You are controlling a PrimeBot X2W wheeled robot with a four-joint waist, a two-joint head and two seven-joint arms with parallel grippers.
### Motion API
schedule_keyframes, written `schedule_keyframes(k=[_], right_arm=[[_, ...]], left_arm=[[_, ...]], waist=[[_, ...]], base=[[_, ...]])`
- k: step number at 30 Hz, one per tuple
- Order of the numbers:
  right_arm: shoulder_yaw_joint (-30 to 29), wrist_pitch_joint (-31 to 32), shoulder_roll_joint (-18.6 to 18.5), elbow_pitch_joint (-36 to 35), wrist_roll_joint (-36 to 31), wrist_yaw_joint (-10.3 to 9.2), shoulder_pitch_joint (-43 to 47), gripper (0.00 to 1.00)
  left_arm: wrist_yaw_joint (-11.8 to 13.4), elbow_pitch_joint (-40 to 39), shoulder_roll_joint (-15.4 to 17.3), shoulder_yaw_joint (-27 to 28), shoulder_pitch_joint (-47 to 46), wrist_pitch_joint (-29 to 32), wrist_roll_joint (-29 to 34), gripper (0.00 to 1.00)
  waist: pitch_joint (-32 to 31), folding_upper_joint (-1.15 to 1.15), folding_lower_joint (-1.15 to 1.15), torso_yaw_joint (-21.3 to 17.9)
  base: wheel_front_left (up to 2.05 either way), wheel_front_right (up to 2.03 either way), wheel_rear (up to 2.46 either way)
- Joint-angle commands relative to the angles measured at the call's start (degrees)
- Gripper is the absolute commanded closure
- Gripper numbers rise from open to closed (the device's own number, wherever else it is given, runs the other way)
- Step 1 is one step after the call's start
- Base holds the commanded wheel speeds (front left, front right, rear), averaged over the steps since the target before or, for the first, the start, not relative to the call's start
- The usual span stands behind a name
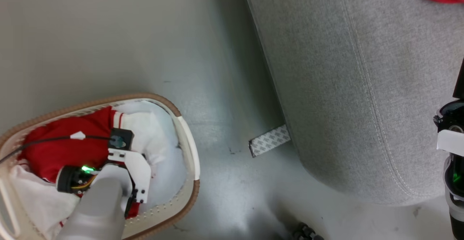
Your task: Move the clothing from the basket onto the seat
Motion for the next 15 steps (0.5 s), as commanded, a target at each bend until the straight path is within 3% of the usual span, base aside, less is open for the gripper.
schedule_keyframes(k=[1, 3, 4, 5, 6, 15], right_arm=[[-0.3, -0.2, 0.3, -0.1, 0.0, -0.13, -0.4, 0.0], [-0.2, -0.2, 0.6, 0.1, -0.3, -0.13, -0.1, 0.0], [-0.1, -0.2, 0.7, 0.2, -0.4, -0.13, -0.1, 0.0], [-0.1, -0.2, 0.6, 0.3, -0.5, -0.13, -0.1, 0.0], [-0.1, -0.2, 0.6, 0.5, -0.6, -0.13, -0.1, 0.0], [0.0, -0.2, -0.5, 1.5, -1.6, -0.13, 0.7, 0.0]], left_arm=[[0.8, 1.0, 0.7, -0.2, -0.7, 1.9, 0.3, 0.0], [1.5, 1.6, 0.9, -0.6, -0.7, 3.1, 0.5, 0.01], [1.4, 1.7, 0.8, -0.5, -0.7, 3.0, 0.2, 0.35], [1.2, 1.8, 0.7, -0.4, -0.7, 2.7, -0.2, 0.6], [1.2, 1.9, 0.6, -0.4, -0.7, 2.3, -0.4, 1.0], [0.7, 2.0, -0.9, -0.3, 0.6, -1.0, -2.1, 1.0]], waist=[[1.7, 0.0, -0.02, -1.2], [1.9, 0.0, -0.02, -1.2], [1.8, 0.0, -0.02, -1.3], [1.7, 0.0, -0.02, -1.3], [1.5, 0.0, -0.02, -1.2], [-2.8, 0.0, -0.02, 0.7]], base=[[0.0, 0.0, 0.0], [0.0, 0.0, 0.0], [0.0, 0.0, 0.0], [0.0, 0.0, 0.0], [0.0, 0.0, 0.0], [0.0, 0.0, 0.0]])
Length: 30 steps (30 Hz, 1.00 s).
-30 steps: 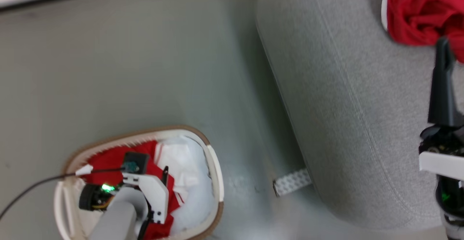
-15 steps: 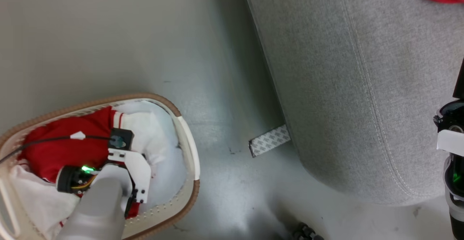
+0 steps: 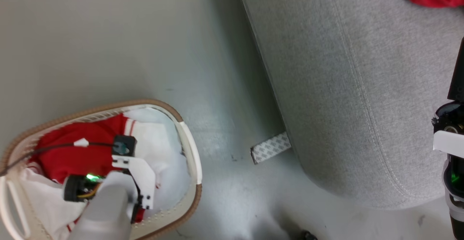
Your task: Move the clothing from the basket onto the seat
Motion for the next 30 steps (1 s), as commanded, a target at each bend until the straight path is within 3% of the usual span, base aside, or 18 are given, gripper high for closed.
schedule_keyframes(k=[1, 10, 18, 21, 30], right_arm=[[-0.1, -0.2, -0.8, 0.3, -0.5, -0.13, 0.8, 0.0], [1.0, -0.2, -3.2, 2.0, -1.4, -0.13, 4.7, 0.0], [2.9, -0.2, -3.5, 3.9, -1.7, -0.13, 9.0, 0.0], [3.5, -0.2, -3.3, 4.9, -1.5, -0.13, 11.3, 0.0], [5.7, -0.2, -1.3, 7.0, 1.0, -0.13, 17.8, 0.0]], left_arm=[[-0.2, 0.1, -0.4, 0.3, 1.0, -0.9, -0.8, 1.0], [-3.3, -0.6, -4.2, 1.0, 5.7, -10.9, -4.7, 1.0], [-6.5, -4.9, -4.7, 1.0, 10.6, -15.7, -7.9, 1.0], [-7.1, -9.1, -4.7, 0.6, 12.5, -16.1, -8.8, 1.0], [-8.2, -32.2, -4.7, 2.3, 21.1, -16.0, -10.7, 1.0]], waist=[[-2.4, 0.0, -0.01, 1.3], [-15.2, 0.0, -0.01, 6.7], [-24.6, 0.0, -0.01, 9.8], [-27.9, 0.0, -0.01, 11.2], [-37.2, 0.0, -0.01, 14.7]], base=[[0.0, 0.0, 0.0], [0.0, 0.0, 0.0], [0.0, 0.0, 0.0], [0.0, 0.0, 0.0], [0.0, 0.0, 0.0]])
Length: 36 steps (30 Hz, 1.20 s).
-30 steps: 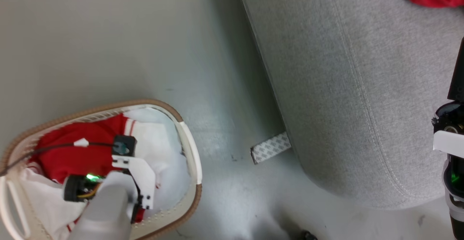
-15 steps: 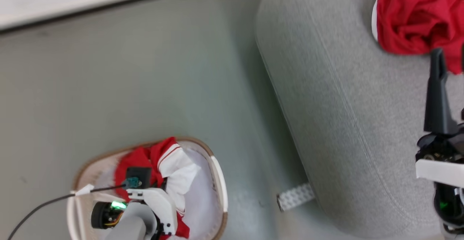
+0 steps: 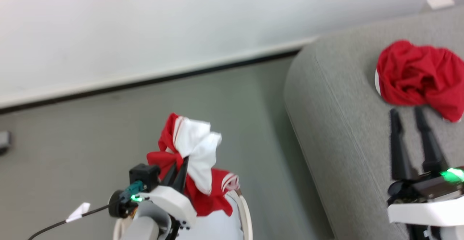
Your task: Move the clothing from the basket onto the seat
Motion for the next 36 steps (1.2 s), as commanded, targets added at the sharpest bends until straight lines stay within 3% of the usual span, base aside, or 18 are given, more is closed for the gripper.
schedule_keyframes(k=[1, 8, 17, 25, 36], right_arm=[[0.8, -0.2, 0.1, 0.4, -0.3, -0.13, 1.1, 0.0], [3.1, -0.2, 0.9, 1.9, -2.0, -0.13, 3.6, 0.0], [8.1, -0.2, 1.1, 3.1, -3.7, -0.13, 5.0, 0.0], [12.2, -0.2, 0.0, 3.9, -5.6, -0.13, 4.1, 0.0], [15.3, -0.2, -0.6, 5.9, -6.8, -0.13, 2.7, 0.0]], left_arm=[[-0.3, -3.1, 0.2, 0.4, 1.1, 0.0, -0.9, 1.0], [-0.7, -17.3, 0.2, -0.3, 2.0, 0.9, -1.5, 1.0], [0.6, -32.7, 1.6, -0.7, 2.6, 8.0, -2.3, 1.0], [1.8, -38.6, 2.3, -0.8, 4.4, 10.1, -2.8, 1.0], [2.1, -40.1, 2.4, -1.5, 4.8, 10.4, -3.1, 1.0]], waist=[[-4.2, 0.0, 0.02, 2.5], [-9.2, 0.0, 0.02, 3.9], [-12.0, 0.0, 0.02, 4.5], [-12.3, 0.0, 0.02, 4.1], [-12.4, 0.0, 0.02, 4.0]], base=[[0.0, 0.0, 0.0], [0.0, 0.0, 0.0], [0.0, 0.0, 0.0], [0.0, 0.0, 0.0], [0.0, 0.0, 0.0]])
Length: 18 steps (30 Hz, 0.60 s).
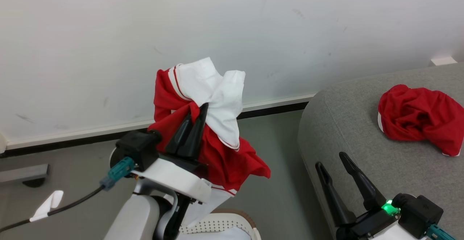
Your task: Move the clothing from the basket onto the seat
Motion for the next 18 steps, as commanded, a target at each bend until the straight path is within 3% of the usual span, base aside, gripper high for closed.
schedule_keyframes(k=[1, 9, 18], right_arm=[[0.0, -0.2, -0.2, 0.2, -0.1, -0.13, -0.8, 0.0], [1.5, -0.2, -1.0, 0.2, 0.4, -0.13, -1.1, 0.0], [13.3, -0.2, -4.5, 6.2, 0.1, -0.13, -8.0, 0.0]], left_arm=[[0.0, -0.4, 0.5, -0.1, 0.3, 0.2, -0.1, 1.0], [0.3, -0.7, 0.6, -0.5, -0.2, 0.2, -0.2, 1.0], [0.1, -0.3, -0.6, -4.5, 0.6, -0.2, -0.6, 1.0]], waist=[[0.1, 0.0, 0.0, 0.1], [0.5, 0.0, 0.0, 0.3], [0.8, 0.0, 0.0, 3.3]], base=[[0.0, 0.0, 0.0], [0.0, 0.0, 0.0], [0.0, 0.0, 0.0]])
